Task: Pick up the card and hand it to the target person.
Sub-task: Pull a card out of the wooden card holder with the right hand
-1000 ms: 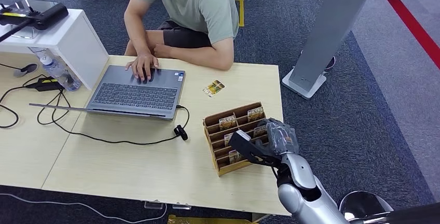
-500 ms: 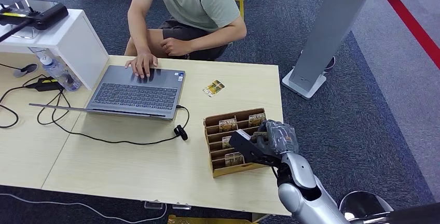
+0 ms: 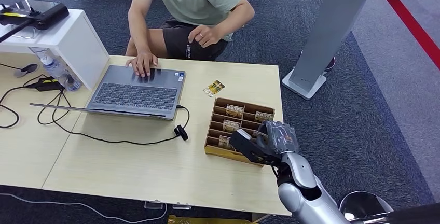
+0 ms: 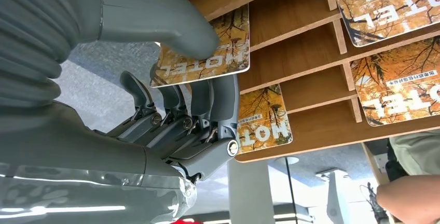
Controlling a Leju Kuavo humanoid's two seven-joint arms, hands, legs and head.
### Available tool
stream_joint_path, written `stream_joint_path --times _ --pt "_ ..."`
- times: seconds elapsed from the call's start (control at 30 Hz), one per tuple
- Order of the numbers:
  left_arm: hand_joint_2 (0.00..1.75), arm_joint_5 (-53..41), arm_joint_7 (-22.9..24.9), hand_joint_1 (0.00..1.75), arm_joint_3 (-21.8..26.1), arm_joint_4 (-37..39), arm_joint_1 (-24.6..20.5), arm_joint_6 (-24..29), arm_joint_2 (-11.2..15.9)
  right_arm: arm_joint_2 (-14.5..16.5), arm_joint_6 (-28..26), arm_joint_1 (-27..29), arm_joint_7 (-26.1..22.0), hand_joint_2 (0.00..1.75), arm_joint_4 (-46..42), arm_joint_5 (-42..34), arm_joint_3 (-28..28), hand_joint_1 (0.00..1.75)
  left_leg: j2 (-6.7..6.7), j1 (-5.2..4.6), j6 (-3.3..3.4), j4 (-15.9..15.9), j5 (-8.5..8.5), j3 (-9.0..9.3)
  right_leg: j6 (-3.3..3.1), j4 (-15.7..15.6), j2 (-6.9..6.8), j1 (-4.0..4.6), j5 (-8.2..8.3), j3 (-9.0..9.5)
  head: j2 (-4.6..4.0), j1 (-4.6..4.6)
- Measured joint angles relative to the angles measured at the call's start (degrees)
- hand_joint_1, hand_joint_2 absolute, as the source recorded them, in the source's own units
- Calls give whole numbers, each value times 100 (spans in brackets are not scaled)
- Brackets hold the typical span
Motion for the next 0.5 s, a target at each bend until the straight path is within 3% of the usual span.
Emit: stream_joint_path --times 0.5 --pt "0 5 -64 0 1 0 1 -28 0 9 -8 -265 -100 175 -593 419 40 150 0 0 0 0 1 -3 0 1 1 0 1 0 0 -4"
